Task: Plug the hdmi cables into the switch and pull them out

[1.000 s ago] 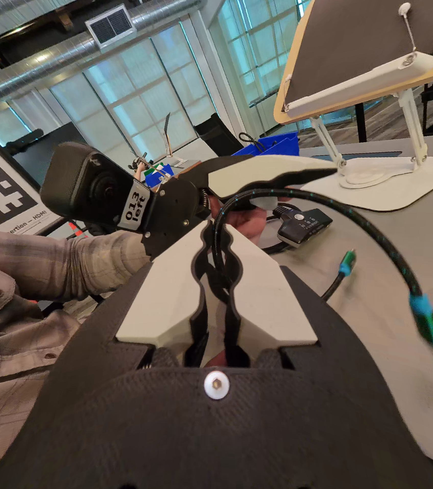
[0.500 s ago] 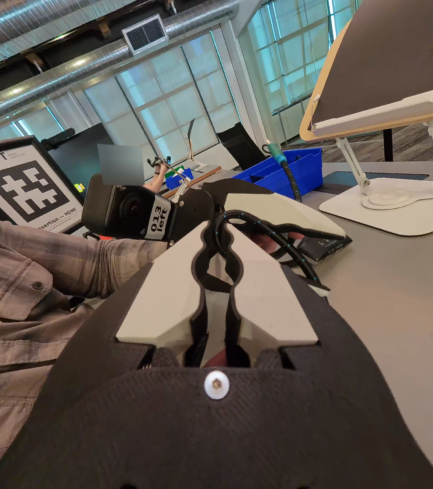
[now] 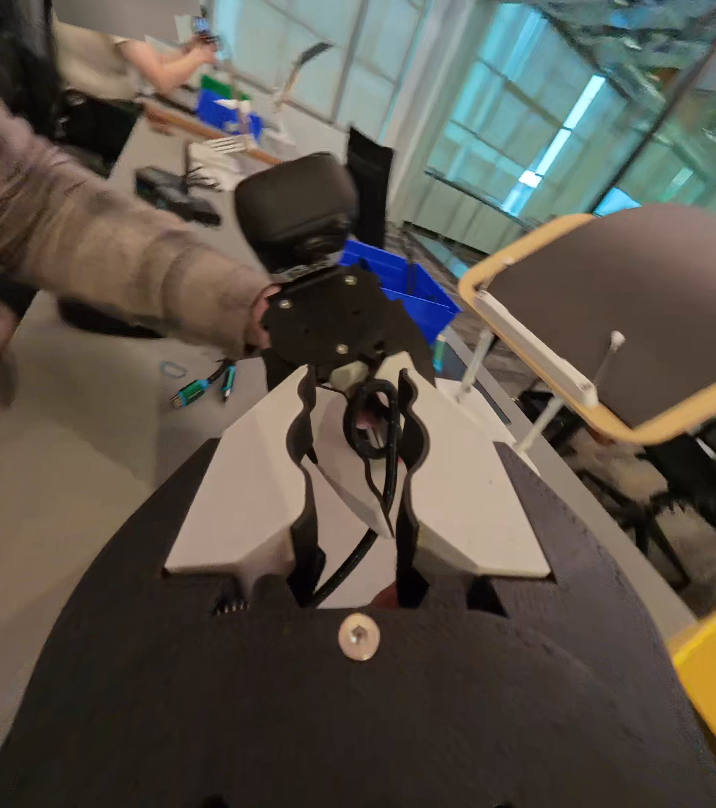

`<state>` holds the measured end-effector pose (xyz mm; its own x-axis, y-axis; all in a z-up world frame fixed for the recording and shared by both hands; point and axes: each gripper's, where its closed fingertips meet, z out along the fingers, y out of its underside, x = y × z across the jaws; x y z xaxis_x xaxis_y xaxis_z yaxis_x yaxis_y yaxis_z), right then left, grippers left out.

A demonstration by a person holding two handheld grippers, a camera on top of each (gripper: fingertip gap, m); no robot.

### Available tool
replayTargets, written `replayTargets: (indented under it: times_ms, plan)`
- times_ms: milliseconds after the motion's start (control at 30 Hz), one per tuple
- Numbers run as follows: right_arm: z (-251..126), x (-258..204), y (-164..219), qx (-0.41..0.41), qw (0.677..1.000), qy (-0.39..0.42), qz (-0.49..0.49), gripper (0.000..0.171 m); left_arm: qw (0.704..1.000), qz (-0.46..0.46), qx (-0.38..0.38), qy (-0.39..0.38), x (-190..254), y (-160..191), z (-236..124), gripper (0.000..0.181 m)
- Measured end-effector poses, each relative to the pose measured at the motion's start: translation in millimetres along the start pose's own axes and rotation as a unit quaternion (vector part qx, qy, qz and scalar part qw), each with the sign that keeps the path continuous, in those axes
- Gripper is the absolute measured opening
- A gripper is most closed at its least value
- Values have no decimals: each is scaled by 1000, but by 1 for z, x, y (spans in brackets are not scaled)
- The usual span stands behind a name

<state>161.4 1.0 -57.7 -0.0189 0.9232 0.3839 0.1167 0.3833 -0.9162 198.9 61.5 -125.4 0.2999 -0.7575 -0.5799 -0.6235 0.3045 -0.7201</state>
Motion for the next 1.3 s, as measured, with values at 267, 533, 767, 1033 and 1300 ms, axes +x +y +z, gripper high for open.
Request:
replayTargets:
  times_ms: [267,533,767,1033,1300]
  plan:
    - [5,-20,1,16,989,-146,-26,34,985,-6,36,168,40,-24,-15,19]
    - [6,-23,-5,58,988,-140,12,32,975,-19,49,214,48,-33,-19,14]
    - [2,-25,-11,78,987,-139,30,26,962,-42,68,260,56,-44,-23,11]
    - [-6,-9,-26,146,980,-110,81,25,955,-104,121,250,45,-62,-26,14]
    - [-8,25,-27,174,979,-26,99,25,972,-164,69,155,23,-52,-25,95]
